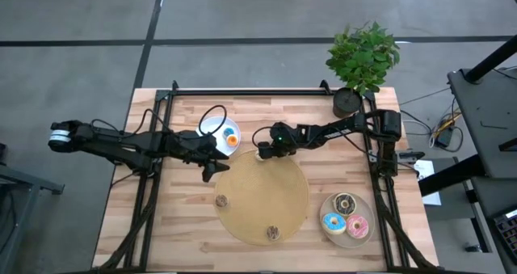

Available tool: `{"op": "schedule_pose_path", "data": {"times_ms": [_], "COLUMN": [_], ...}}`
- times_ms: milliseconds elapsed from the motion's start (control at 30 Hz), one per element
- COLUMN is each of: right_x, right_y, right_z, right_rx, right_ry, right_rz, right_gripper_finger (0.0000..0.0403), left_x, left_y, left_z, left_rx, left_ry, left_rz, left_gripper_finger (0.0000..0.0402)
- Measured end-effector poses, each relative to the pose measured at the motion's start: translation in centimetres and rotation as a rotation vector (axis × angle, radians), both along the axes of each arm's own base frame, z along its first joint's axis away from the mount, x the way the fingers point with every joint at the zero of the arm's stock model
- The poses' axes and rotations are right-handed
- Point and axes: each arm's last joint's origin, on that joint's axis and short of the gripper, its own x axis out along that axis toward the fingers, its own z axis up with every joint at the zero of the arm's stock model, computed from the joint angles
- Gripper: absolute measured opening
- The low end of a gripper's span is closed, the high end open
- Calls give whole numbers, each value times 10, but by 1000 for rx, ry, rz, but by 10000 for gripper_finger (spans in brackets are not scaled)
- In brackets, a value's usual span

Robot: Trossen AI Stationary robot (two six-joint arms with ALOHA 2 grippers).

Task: Pick & Place donuts
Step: Put the small brown donut into the white plate

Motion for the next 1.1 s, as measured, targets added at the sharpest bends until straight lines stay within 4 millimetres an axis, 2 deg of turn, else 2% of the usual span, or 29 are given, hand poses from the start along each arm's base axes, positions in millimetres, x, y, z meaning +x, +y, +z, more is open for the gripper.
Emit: {"op": "schedule_pose_path", "data": {"times_ms": [267,433,867,1100], "right_x": [0,0,0,-2], "right_y": [0,0,0,1], "right_z": [0,0,4,20], "right_rx": [-12,-20,-38,-64], "right_ry": [-4,-4,-17,-60], "right_rz": [12,21,39,59], "right_gripper_finger": [178,174,209,229], "left_x": [0,0,0,0], "left_y": [0,0,0,0], "left_z": [0,0,0,0], "left_rx": [-2,-4,-16,-22], "left_ry": [0,0,1,2], "left_rz": [1,3,9,12], "left_gripper_finger": [213,213,213,213]}}
